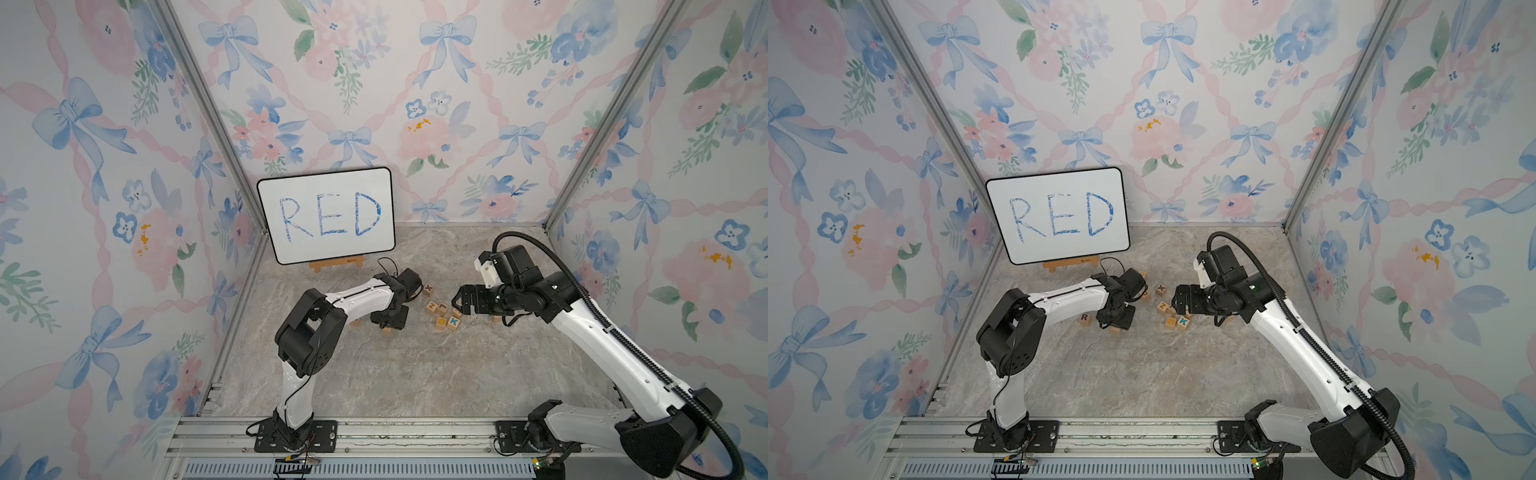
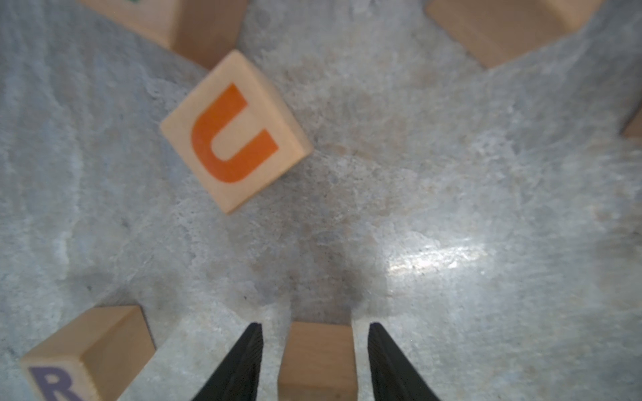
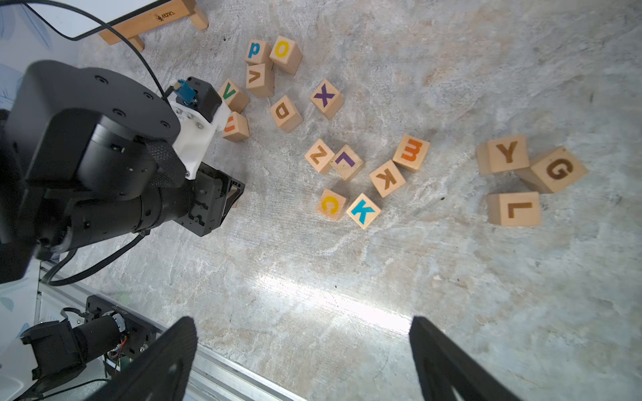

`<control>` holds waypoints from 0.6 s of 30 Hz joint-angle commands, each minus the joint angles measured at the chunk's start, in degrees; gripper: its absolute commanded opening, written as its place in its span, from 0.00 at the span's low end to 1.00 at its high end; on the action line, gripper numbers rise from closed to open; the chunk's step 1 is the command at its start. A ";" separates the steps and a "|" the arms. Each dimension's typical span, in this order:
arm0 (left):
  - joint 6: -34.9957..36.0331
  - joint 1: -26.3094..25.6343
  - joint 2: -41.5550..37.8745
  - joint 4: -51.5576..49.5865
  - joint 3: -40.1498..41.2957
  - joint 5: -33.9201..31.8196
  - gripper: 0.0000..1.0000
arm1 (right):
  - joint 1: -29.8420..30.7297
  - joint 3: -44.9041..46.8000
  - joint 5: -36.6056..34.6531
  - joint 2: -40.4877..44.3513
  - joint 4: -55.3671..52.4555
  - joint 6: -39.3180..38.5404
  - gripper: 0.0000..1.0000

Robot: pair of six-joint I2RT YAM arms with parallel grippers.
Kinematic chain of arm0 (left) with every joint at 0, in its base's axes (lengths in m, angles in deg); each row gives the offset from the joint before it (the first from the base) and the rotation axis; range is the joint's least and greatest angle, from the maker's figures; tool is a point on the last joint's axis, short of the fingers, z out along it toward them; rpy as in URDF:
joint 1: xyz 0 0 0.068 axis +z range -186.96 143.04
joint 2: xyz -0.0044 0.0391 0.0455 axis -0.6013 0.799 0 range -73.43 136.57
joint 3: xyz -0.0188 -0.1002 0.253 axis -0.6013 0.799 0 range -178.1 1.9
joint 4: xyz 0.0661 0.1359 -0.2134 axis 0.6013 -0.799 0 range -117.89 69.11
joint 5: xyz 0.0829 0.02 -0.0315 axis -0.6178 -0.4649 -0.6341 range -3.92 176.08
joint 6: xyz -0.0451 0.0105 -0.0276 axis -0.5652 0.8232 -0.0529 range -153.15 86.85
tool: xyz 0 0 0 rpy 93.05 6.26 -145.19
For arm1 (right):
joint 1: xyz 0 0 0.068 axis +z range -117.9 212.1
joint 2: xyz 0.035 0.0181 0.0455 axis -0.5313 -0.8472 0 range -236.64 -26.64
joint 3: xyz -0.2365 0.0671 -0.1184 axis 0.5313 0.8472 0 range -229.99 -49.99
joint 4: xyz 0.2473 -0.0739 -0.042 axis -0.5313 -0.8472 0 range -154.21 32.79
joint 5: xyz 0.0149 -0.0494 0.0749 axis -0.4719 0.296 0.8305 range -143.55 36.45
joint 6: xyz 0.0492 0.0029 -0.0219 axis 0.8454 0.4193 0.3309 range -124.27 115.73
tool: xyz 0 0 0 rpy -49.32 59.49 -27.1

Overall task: Assemble the uppercase word "red" with letter blocks
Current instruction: Adjust the letter block at the center of the board.

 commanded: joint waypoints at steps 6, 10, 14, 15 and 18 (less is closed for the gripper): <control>1.62 0.34 1.02 -1.43 0.47 1.12 0.54 | -1.07 0.94 0.68 0.22 -0.58 -0.32 0.97; 2.46 0.34 1.15 -1.43 0.37 0.44 0.46 | -1.07 0.94 0.76 0.05 -0.14 -0.01 0.97; 3.28 0.37 1.14 -1.43 1.04 0.11 0.40 | -1.07 0.59 0.76 0.03 -0.29 -0.01 0.97; 3.43 0.46 1.20 -1.48 1.30 -0.09 0.38 | -1.15 0.59 0.68 0.03 -0.32 -0.14 0.97; 3.83 0.52 0.85 -1.52 2.08 -0.02 0.39 | -1.30 0.59 0.71 0.24 -0.45 -0.19 0.97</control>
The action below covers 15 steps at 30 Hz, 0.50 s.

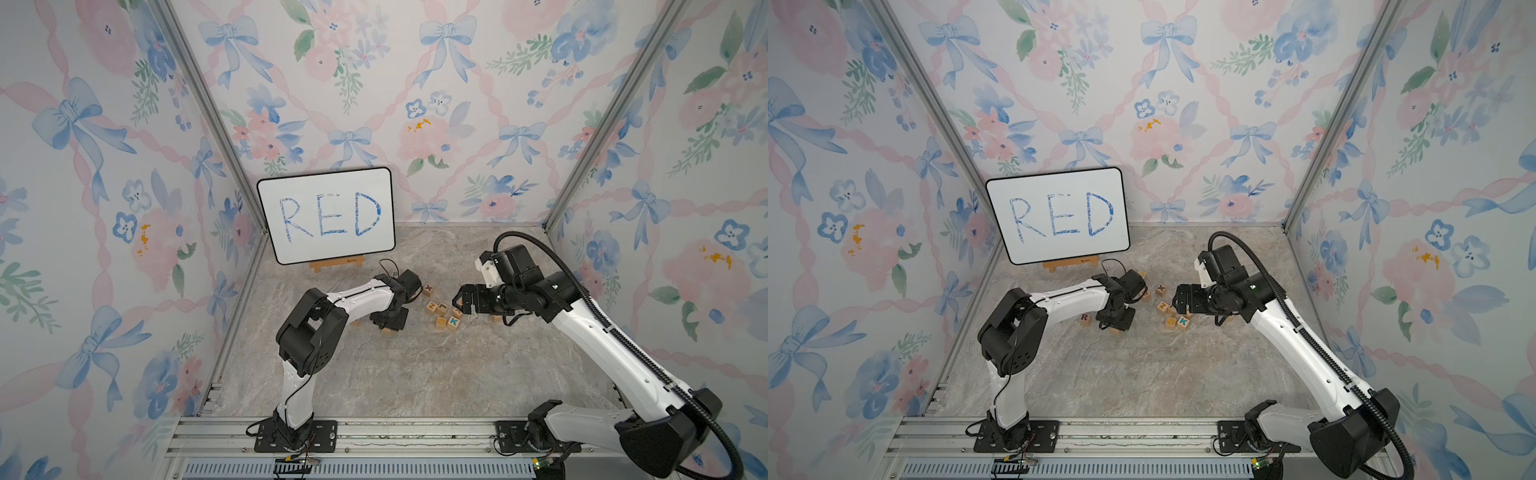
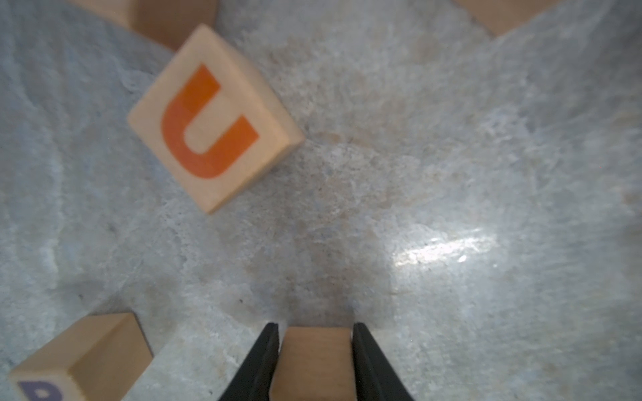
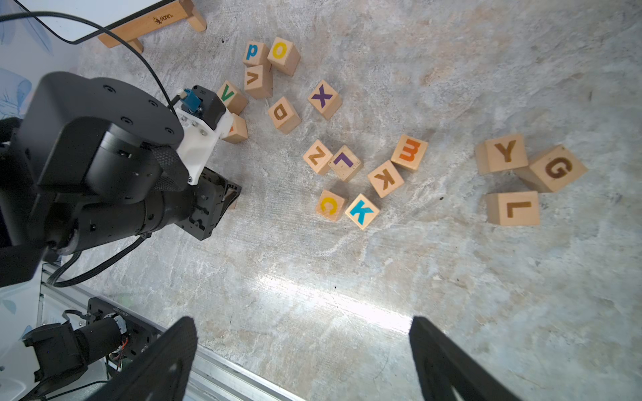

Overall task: Assemble the uppercase word "red" with letter blocks
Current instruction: Adjust the letter block at the center of the board.

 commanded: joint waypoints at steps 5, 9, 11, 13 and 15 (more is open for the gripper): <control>2.04 0.66 0.23 -1.50 2.42 0.11 0.42 | -0.95 0.25 0.43 0.38 -0.90 -0.54 0.97; 2.22 0.77 -0.12 -1.44 2.52 0.28 0.40 | -1.16 0.22 0.57 0.40 -0.89 -0.45 0.97; 2.41 0.80 -0.18 -1.50 2.52 0.38 0.28 | -1.11 0.22 0.62 0.38 -0.87 -0.45 0.97; 2.77 0.85 -0.27 -1.52 2.44 0.16 0.14 | -1.24 0.14 0.66 0.38 -0.84 -0.36 0.97; 3.01 0.90 -0.62 -1.50 2.41 -0.20 0.12 | -1.25 0.04 0.67 0.35 -0.97 -0.36 0.97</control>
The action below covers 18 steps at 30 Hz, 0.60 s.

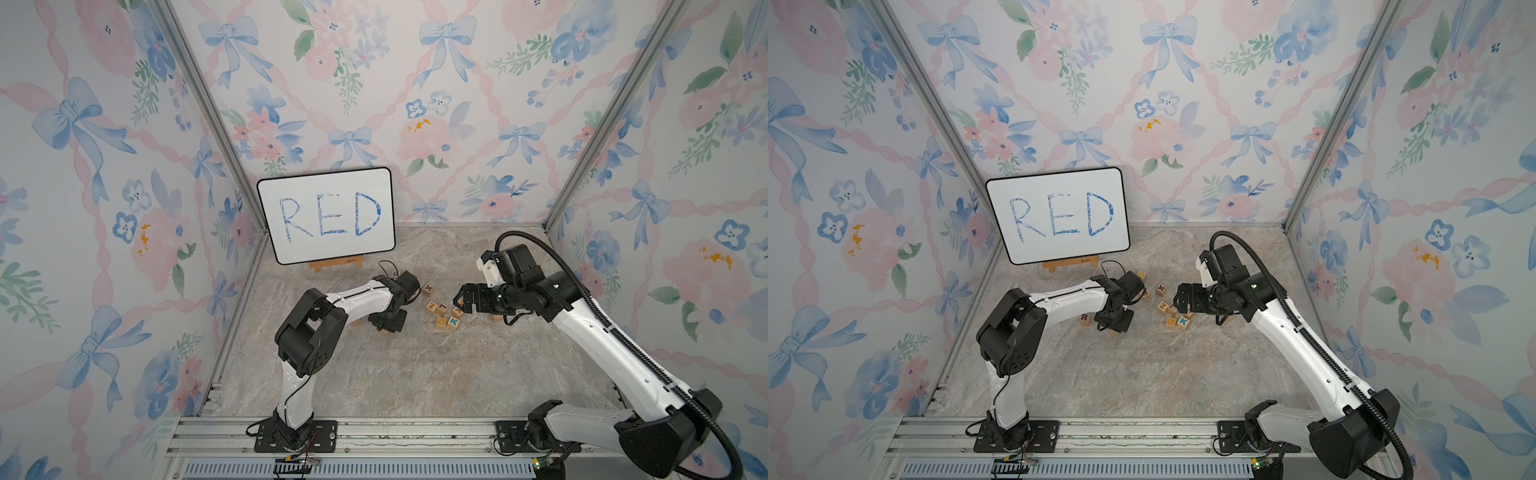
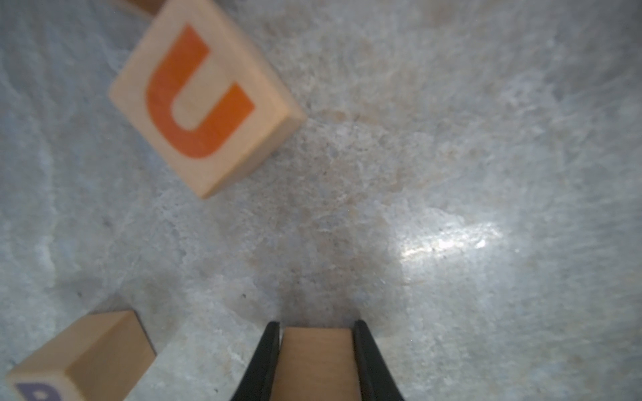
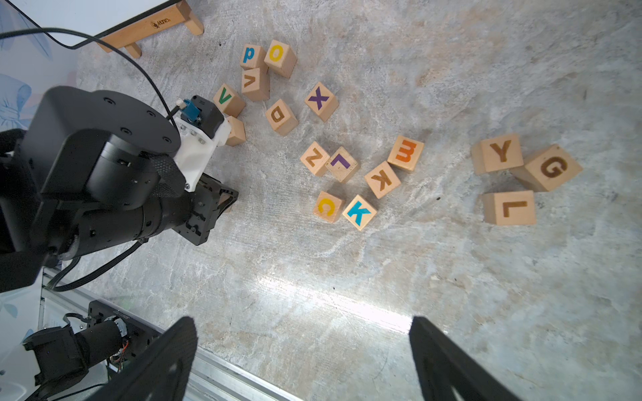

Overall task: Assemble the uppercase word "red" with letter blocks
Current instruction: Adjust the letter block at the center of the board.

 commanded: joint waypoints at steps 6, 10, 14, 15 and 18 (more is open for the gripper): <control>3.97 0.68 -0.50 -1.56 0.30 -1.91 0.14 | -0.90 -0.82 0.70 -0.06 -1.54 -0.60 0.97; 10.31 -0.38 0.24 -1.56 -1.49 -5.42 0.13 | -1.14 -1.75 1.22 -0.80 -2.25 -1.02 0.97; 15.85 -0.47 0.34 -1.39 -3.20 -8.14 0.12 | -1.66 -2.49 1.61 -0.99 -3.52 -1.28 0.97; 17.05 -0.37 0.19 -1.30 -3.50 -8.01 0.12 | -1.86 -2.43 1.82 -0.88 -3.61 -1.27 0.97; 21.35 -0.05 -0.53 -0.35 -4.40 -4.29 0.15 | -2.49 -2.15 2.56 -0.93 -3.81 -1.03 0.97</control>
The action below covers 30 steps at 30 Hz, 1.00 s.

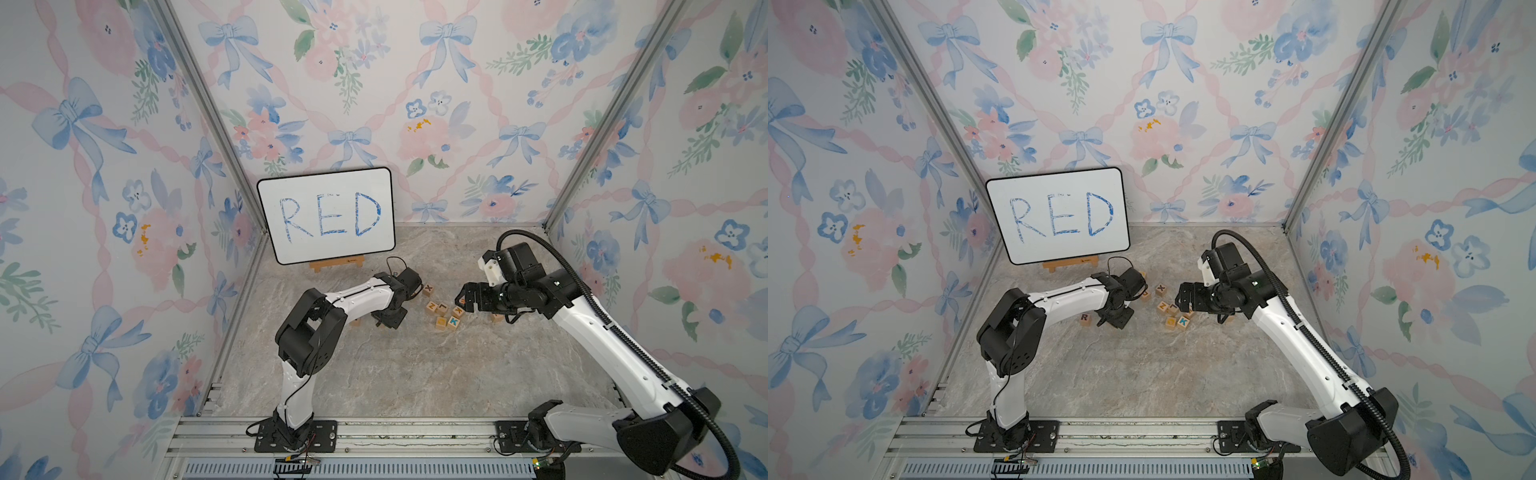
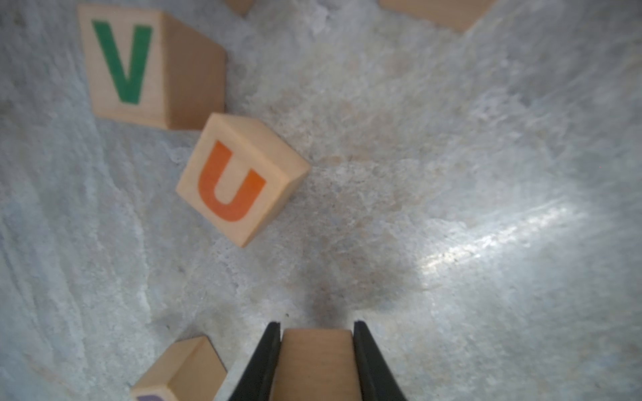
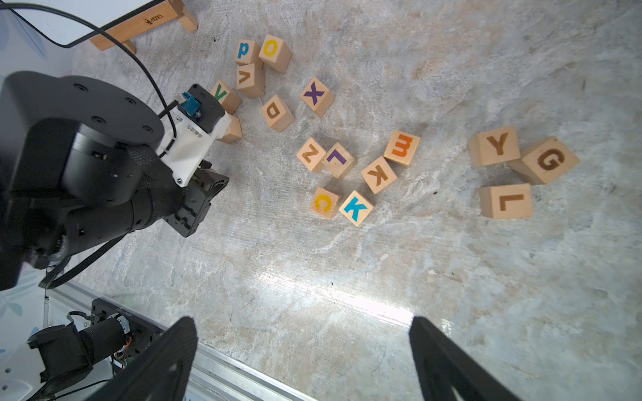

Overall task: Assemble the uppercase word "red" with letter blocks
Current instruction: Adjust the letter block at the center of the board, then pick up the letter block from the center of the board.

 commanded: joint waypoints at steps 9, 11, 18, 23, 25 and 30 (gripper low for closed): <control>13.42 0.45 -0.51 3.01 -1.20 12.96 0.23 | -2.89 -1.72 3.72 -1.57 -1.23 0.12 0.97; 13.90 0.39 -0.67 3.65 -0.29 11.74 0.27 | -3.28 -1.59 4.16 -1.91 -1.18 0.08 0.97; 13.24 0.39 0.40 4.03 -0.04 11.46 0.54 | -4.71 -0.79 4.76 -1.71 -0.72 -0.11 0.97; 12.14 -0.18 1.47 3.86 -1.18 8.36 0.60 | -6.02 0.03 5.60 -0.92 -0.19 0.30 0.97; 10.26 -0.20 1.14 3.73 -2.89 7.86 0.72 | -6.21 0.27 5.64 -0.58 -0.26 0.14 0.97; 2.90 -0.17 -0.84 3.34 -6.48 6.22 0.98 | -6.56 1.71 5.56 0.59 0.39 0.66 0.97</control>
